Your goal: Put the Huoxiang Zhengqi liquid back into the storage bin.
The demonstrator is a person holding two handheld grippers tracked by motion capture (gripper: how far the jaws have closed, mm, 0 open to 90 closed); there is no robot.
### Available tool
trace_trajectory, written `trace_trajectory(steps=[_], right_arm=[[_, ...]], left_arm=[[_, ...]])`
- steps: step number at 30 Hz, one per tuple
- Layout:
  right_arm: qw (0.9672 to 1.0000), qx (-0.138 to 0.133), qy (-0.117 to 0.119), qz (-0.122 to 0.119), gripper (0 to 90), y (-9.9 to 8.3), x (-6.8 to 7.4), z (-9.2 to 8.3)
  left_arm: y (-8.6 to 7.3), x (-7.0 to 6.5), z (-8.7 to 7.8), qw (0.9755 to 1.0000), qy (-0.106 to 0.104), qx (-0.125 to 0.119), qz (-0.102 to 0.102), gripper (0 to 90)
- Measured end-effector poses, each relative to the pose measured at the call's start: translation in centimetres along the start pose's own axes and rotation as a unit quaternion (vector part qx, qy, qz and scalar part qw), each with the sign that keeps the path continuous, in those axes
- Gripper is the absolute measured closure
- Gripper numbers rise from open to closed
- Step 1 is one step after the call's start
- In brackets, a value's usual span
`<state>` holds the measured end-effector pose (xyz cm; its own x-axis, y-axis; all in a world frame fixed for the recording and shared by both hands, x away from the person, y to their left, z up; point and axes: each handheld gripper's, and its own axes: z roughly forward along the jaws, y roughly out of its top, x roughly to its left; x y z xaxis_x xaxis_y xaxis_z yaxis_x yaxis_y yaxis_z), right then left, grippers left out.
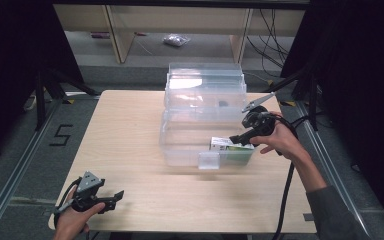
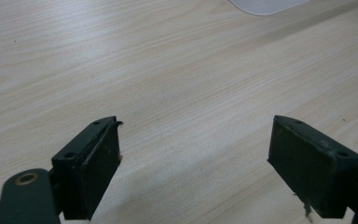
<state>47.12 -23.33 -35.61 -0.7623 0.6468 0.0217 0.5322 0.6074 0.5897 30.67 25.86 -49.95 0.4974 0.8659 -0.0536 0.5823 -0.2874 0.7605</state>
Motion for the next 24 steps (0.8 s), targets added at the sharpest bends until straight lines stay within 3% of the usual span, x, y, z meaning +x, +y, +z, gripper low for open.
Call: trace_trajectory(steps=[1, 10, 11, 12, 13, 14, 15, 16, 18, 20, 21, 23, 24], right_arm=[[0.9999, -0.004, 0.004, -0.01, 20.1, 0.0, 0.0, 0.0], [0.9999, -0.013, 0.003, 0.004, 19.9, -0.4, 0.9, 0.0], [0.9998, -0.015, 0.006, -0.01, 19.8, -0.5, 0.9, -0.1], [1.0, -0.008, 0.005, 0.003, 19.8, -0.5, 1.1, -0.3], [0.9998, -0.016, 0.01, -0.006, 19.8, -0.6, 1.0, -0.3], [0.9999, -0.014, 0.006, 0.004, 19.8, -0.7, 1.2, -0.4], [0.9995, -0.007, 0.009, 0.031, 19.8, -0.8, 1.6, -0.5], [0.9995, -0.007, 0.009, 0.031, 19.8, -0.8, 1.6, -0.5], [0.9995, -0.031, 0.01, 0.003, 19.8, -1.1, 1.5, 0.0], [0.9997, -0.026, 0.005, 0.001, 19.8, -1.2, 1.6, 0.0], [0.9994, -0.031, -0.002, -0.018, 19.8, -1.3, 1.6, 0.2], [0.9997, -0.023, 0.006, -0.002, 19.7, -1.3, 2.0, -0.1], [0.9994, -0.033, -0.004, -0.001, 19.7, -1.5, 2.0, 0.1]], left_arm=[[0.0, 0.0, 0.0, 1.0, -0.002, 0.003, 0.002, 15.9], [0.0, 0.0, 0.0, 1.0, 0.001, 0.001, -0.001, 15.9], [0.0, 0.0, 0.0, 1.0, 0.0, 0.001, 0.0, 15.9], [0.0, 0.0, 0.0, 1.0, 0.0, 0.001, 0.001, 15.9], [0.0, 0.0, 0.0, 1.0, -0.002, 0.003, 0.001, 15.9], [0.0, 0.0, 0.0, 1.0, -0.002, 0.002, 0.0, 15.9], [0.0, 0.0, 0.0, 1.0, -0.002, 0.003, 0.001, 15.9], [0.0, 0.0, 0.0, 1.0, -0.002, 0.003, 0.001, 15.9], [0.0, 0.0, 0.0, 1.0, 0.001, 0.003, -0.001, 15.9], [0.0, 0.2, 0.0, 1.0, 0.0, 0.005, 0.006, 15.9], [0.0, 0.1, 0.1, 1.0, 0.0, -0.002, -0.002, 15.9], [0.0, 0.1, 0.0, 1.0, 0.0, 0.003, 0.004, 15.9], [0.0, 0.1, 0.0, 1.0, 0.0, 0.002, 0.003, 15.9]])
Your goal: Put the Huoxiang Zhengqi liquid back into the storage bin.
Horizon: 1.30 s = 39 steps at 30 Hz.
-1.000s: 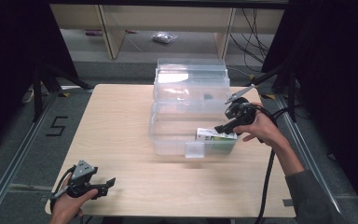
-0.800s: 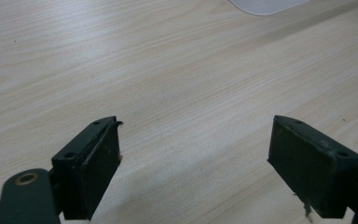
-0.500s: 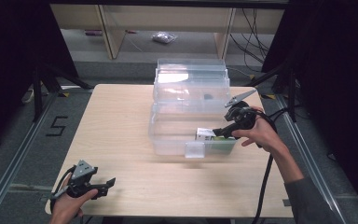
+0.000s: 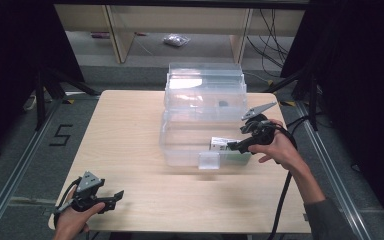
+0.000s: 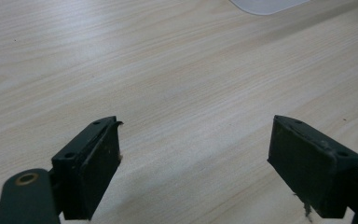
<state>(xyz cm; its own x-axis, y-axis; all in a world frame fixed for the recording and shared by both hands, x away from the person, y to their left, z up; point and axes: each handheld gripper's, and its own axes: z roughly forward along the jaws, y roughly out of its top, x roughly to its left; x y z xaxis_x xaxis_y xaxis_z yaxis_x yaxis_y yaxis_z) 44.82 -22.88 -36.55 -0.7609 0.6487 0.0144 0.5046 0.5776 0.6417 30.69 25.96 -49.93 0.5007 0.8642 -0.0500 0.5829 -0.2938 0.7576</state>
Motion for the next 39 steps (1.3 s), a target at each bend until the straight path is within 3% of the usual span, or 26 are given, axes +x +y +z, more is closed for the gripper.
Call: trace_trajectory(steps=[1, 6, 7, 11, 12, 13, 16, 21, 22, 23, 24, 25, 26, 28, 30, 31, 36, 39], right_arm=[[0.9999, 0.005, 0.012, -0.002, 19.6, 0.0, 0.0, -0.2], [0.9999, -0.005, 0.009, 0.002, 19.3, -0.7, 0.6, -0.3], [0.9999, -0.002, 0.009, -0.009, 19.3, -0.9, 0.6, -0.4], [0.9997, -0.008, 0.02, 0.008, 19.6, -1.4, 1.2, -0.5], [0.9997, -0.001, 0.025, 0.0, 19.6, -1.4, 1.1, -0.7], [0.9998, -0.005, 0.016, -0.011, 19.6, -1.5, 1.1, -0.7], [0.9997, -0.005, 0.023, 0.001, 19.6, -1.7, 1.4, -0.7], [0.9995, -0.02, 0.021, -0.007, 19.8, -2.0, 1.9, -0.3], [0.9995, -0.01, 0.03, 0.004, 19.8, -2.0, 2.2, -0.5], [0.9994, -0.024, 0.022, -0.009, 19.8, -2.1, 2.1, -0.3], [0.9996, -0.014, 0.026, 0.0, 19.8, -2.1, 2.3, -0.4], [0.9994, -0.023, 0.026, 0.008, 19.8, -2.3, 2.5, -0.3], [0.9996, -0.018, 0.021, -0.002, 19.9, -2.3, 2.4, -0.3], [0.9993, -0.027, 0.024, 0.005, 19.9, -2.6, 2.7, -0.1], [0.9993, -0.024, 0.028, -0.002, 19.9, -2.9, 2.8, 0.1], [0.9992, -0.029, 0.024, 0.008, 19.8, -3.0, 3.0, 0.2], [0.9995, -0.02, 0.023, 0.011, 19.8, -3.7, 3.5, 0.3], [0.9992, -0.034, 0.02, 0.005, 19.8, -4.1, 3.7, 0.5]], left_arm=[[0.0, -0.1, 0.0, 1.0, 0.0, -0.002, -0.004, 15.9], [0.0, -0.1, 0.0, 1.0, 0.0, -0.003, -0.005, 15.9], [0.0, -0.1, 0.0, 1.0, 0.0, -0.002, -0.003, 15.9], [0.0, -0.1, 0.0, 1.0, 0.001, -0.002, -0.003, 15.9], [0.0, -0.1, 0.0, 1.0, 0.0, -0.002, -0.004, 15.9], [0.0, -0.1, 0.0, 1.0, 0.0, -0.003, -0.003, 15.9], [0.0, -0.1, 0.0, 1.0, 0.0, -0.002, -0.003, 15.9], [0.0, -0.1, 0.0, 1.0, 0.0, -0.002, -0.002, 15.9], [0.0, -0.1, 0.0, 1.0, -0.001, -0.002, -0.002, 15.9], [0.0, -0.1, 0.0, 1.0, -0.001, -0.001, -0.001, 15.9], [0.0, -0.1, 0.0, 1.0, -0.001, -0.002, -0.002, 15.9], [0.0, -0.1, 0.0, 1.0, -0.001, -0.001, -0.002, 15.9], [0.0, -0.1, 0.0, 1.0, -0.001, -0.001, -0.002, 15.9], [0.0, -0.1, 0.0, 1.0, -0.002, -0.001, -0.002, 15.9], [0.0, -0.1, 0.0, 1.0, -0.002, 0.0, -0.001, 15.9], [0.0, -0.1, 0.0, 1.0, -0.002, 0.0, -0.001, 15.9], [0.0, -0.1, 0.0, 1.0, -0.002, -0.002, -0.002, 15.9], [0.0, -0.1, 0.0, 1.0, -0.001, -0.002, -0.001, 15.9]])
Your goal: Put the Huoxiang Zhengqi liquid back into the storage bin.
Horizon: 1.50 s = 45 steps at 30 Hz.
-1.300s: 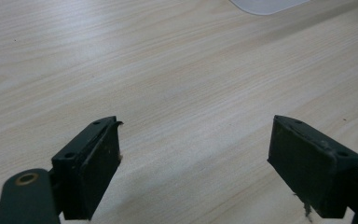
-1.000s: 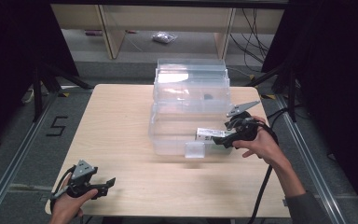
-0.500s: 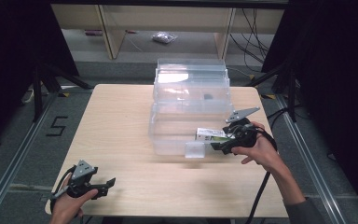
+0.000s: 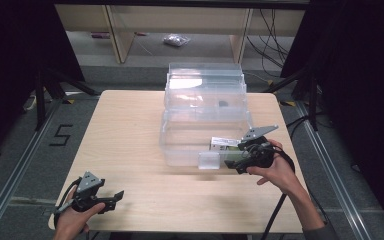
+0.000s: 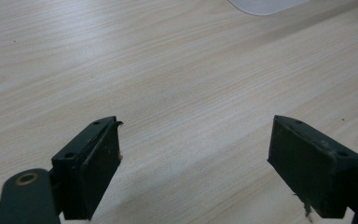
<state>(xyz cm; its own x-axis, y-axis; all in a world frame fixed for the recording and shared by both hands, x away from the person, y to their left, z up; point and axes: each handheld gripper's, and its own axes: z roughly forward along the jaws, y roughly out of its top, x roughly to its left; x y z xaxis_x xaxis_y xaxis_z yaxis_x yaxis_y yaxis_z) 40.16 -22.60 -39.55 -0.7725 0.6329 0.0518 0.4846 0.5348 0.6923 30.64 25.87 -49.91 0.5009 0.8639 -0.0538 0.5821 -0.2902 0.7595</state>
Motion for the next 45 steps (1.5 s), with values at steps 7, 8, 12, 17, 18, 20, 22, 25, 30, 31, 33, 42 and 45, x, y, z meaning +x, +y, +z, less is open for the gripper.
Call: trace_trajectory(steps=[7, 8, 12, 17, 18, 20, 22, 25, 30, 31, 33, 42, 45], right_arm=[[1.0, 0.004, 0.004, -0.001, 19.6, -0.7, 0.3, -0.2], [1.0, -0.004, -0.001, 0.001, 19.6, -0.8, 0.4, -0.1], [1.0, 0.005, -0.001, 0.005, 19.3, -1.3, 0.6, -0.1], [0.9998, 0.016, 0.008, -0.003, 18.3, -1.8, 0.9, 0.0], [0.9999, 0.014, 0.001, -0.001, 18.2, -2.0, 1.0, 0.1], [0.9999, 0.011, 0.006, -0.003, 17.9, -2.1, 1.1, 0.2], [0.9999, 0.013, 0.005, -0.003, 17.6, -2.4, 1.3, 0.3], [0.9998, 0.015, 0.006, -0.007, 17.5, -2.6, 1.4, 0.2], [0.9999, 0.003, 0.002, -0.011, 17.5, -3.2, 1.6, 0.5], [0.9999, 0.003, 0.002, -0.011, 17.5, -3.2, 1.6, 0.5], [0.9999, 0.014, -0.002, -0.002, 17.5, -3.4, 1.8, 0.3], [0.9998, 0.019, 0.0, 0.009, 17.4, -4.6, 2.3, 0.6], [0.9997, 0.016, -0.002, 0.019, 17.4, -5.1, 2.4, 0.7]], left_arm=[[0.0, 0.0, 0.0, 1.0, 0.0, 0.0, -0.001, 15.9], [0.0, 0.0, 0.0, 1.0, 0.0, 0.0, -0.001, 15.9], [0.0, 0.0, 0.0, 1.0, 0.0, 0.0, 0.0, 15.9], [0.0, 0.0, 0.0, 1.0, 0.001, -0.001, -0.002, 15.9], [0.0, 0.0, 0.1, 1.0, 0.001, -0.001, -0.002, 15.9], [0.0, 0.0, 0.0, 1.0, -0.001, 0.001, -0.001, 15.9], [0.0, 0.0, 0.0, 1.0, -0.001, 0.0, -0.001, 15.9], [0.0, 0.0, 0.0, 1.0, 0.001, -0.001, -0.002, 15.9], [0.0, 0.0, 0.0, 1.0, -0.001, 0.0, 0.0, 15.9], [0.0, 0.0, 0.0, 1.0, -0.001, 0.0, 0.0, 15.9], [0.0, 0.0, 0.0, 1.0, -0.001, 0.001, -0.001, 15.9], [0.0, 0.0, 0.0, 1.0, 0.0, -0.001, -0.001, 15.9], [0.0, 0.0, 0.0, 1.0, 0.0, -0.001, 0.0, 15.9]])
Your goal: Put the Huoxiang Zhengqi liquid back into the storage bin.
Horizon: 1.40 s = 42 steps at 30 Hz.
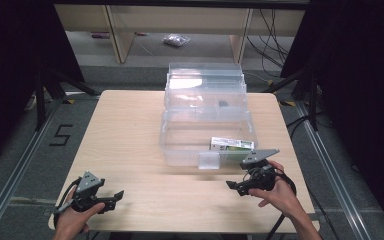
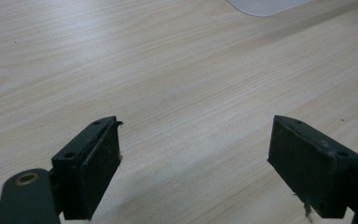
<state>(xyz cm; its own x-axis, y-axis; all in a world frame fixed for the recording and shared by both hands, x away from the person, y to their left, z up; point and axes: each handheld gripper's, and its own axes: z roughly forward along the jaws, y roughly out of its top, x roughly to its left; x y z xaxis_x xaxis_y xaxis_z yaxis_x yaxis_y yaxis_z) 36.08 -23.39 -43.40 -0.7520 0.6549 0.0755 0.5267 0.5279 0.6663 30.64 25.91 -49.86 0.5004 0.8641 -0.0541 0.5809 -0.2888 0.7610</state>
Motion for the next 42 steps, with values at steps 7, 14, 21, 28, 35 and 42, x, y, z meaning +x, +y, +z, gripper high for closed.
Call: trace_trajectory(steps=[7, 14, 21, 28, 35, 42], right_arm=[[1.0, -0.006, 0.002, 0.001, 17.5, -1.0, -0.2, 0.1], [0.9998, -0.017, 0.006, 0.012, 17.2, -2.0, 0.1, 0.1], [0.9997, -0.017, 0.007, 0.013, 17.1, -2.8, 0.4, 0.3], [0.9998, -0.013, -0.002, 0.014, 17.0, -3.3, 0.5, 0.0], [0.9997, -0.009, -0.001, 0.024, 17.0, -4.3, 0.5, -0.1], [0.9991, -0.004, -0.017, 0.038, 17.1, -5.4, 0.4, 0.1]], left_arm=[[0.0, -0.1, 0.1, 1.0, 0.003, -0.006, -0.004, 15.9], [0.0, 0.0, 0.0, 1.0, -0.001, 0.0, 0.002, 15.9], [0.0, -0.1, 0.0, 1.0, -0.001, -0.003, 0.001, 15.9], [0.0, -0.1, -0.1, 1.0, -0.001, -0.001, 0.003, 15.9], [0.0, -0.1, -0.1, 1.0, 0.0, -0.003, 0.003, 15.9], [0.0, -0.1, -0.1, 1.0, 0.0, -0.005, 0.002, 15.9]])
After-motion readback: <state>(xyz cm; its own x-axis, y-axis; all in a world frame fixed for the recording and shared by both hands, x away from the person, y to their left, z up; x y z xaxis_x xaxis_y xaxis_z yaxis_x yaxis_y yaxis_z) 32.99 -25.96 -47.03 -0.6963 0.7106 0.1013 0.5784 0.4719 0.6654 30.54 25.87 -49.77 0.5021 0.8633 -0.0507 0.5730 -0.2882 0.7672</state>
